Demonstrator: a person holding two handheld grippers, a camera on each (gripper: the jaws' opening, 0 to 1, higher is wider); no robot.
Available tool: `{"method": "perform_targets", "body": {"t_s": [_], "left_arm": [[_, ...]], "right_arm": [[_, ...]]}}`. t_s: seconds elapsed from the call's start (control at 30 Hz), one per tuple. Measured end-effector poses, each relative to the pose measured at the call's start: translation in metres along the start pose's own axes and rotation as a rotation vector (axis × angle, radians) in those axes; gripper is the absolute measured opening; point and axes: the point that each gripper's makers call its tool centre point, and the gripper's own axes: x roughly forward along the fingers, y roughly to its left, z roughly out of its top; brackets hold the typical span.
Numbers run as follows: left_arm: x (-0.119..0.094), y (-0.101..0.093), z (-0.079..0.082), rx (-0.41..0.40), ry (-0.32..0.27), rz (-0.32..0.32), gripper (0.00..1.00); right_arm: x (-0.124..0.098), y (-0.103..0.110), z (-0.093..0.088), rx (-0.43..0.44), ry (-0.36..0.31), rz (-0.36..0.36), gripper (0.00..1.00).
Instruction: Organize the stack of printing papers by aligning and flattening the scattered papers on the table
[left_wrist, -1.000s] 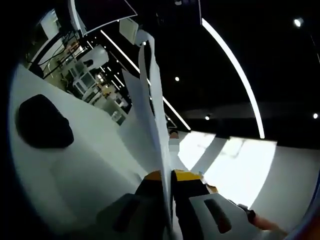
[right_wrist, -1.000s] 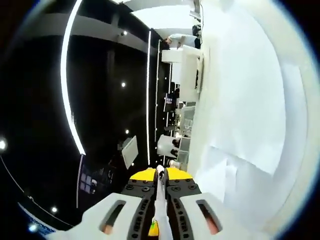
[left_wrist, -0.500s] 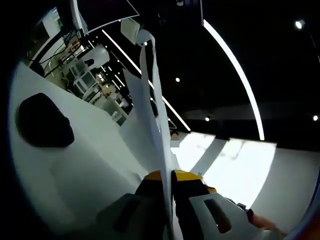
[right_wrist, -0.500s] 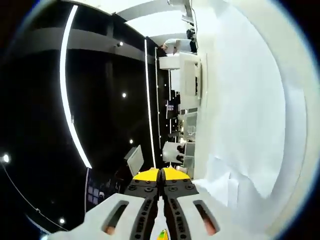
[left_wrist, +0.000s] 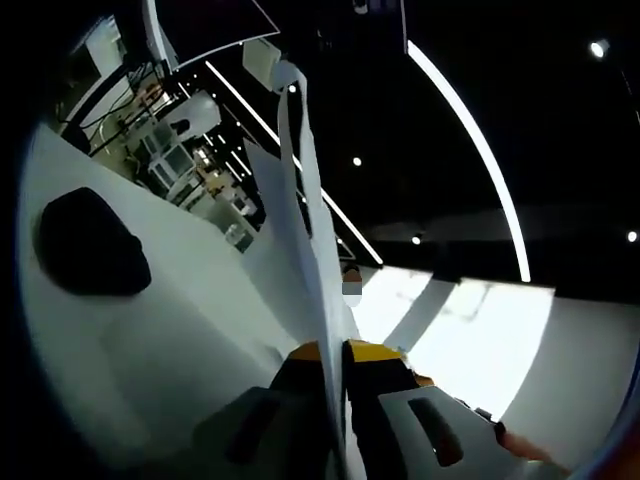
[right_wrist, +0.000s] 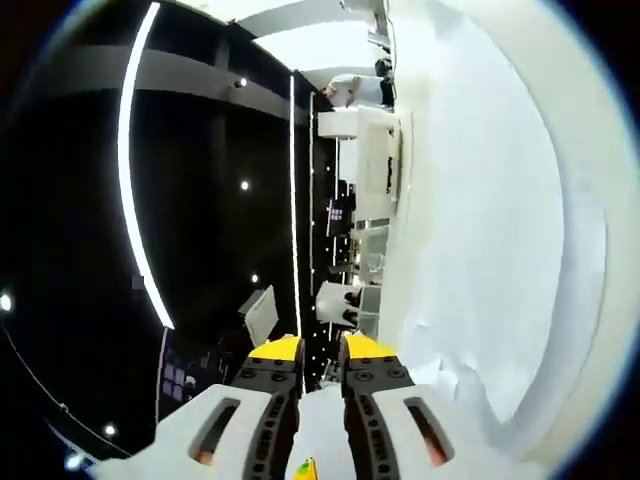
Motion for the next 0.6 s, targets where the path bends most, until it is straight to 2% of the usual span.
{"method": "perform_targets", "body": {"t_s": [0.17,0.27,0.4,0.6], "left_arm": [[0.000,0.000,0.000,-0.002,0.000,0.001,0.06],[0.000,0.000,0.000,-0.004,-0.001,0.000,0.06],[0.000,0.000,0.000,-0.008,-0.003,-0.001,0.06],[0.001,0.000,0.000,-0.008,-0.001,-0.001,0.06]], "right_arm": [[0.000,0.007,0.009,-0.138,0.002,0.018,0.15],[-0.002,0.012,0.013,-0.284,-0.003,0.038,0.16],[-0.008,0.023,0.004,-0.604,0.019,0.086,0.19],[-0.014,0.032,-0.005,-0.818,0.071,0.116,0.22]]}}
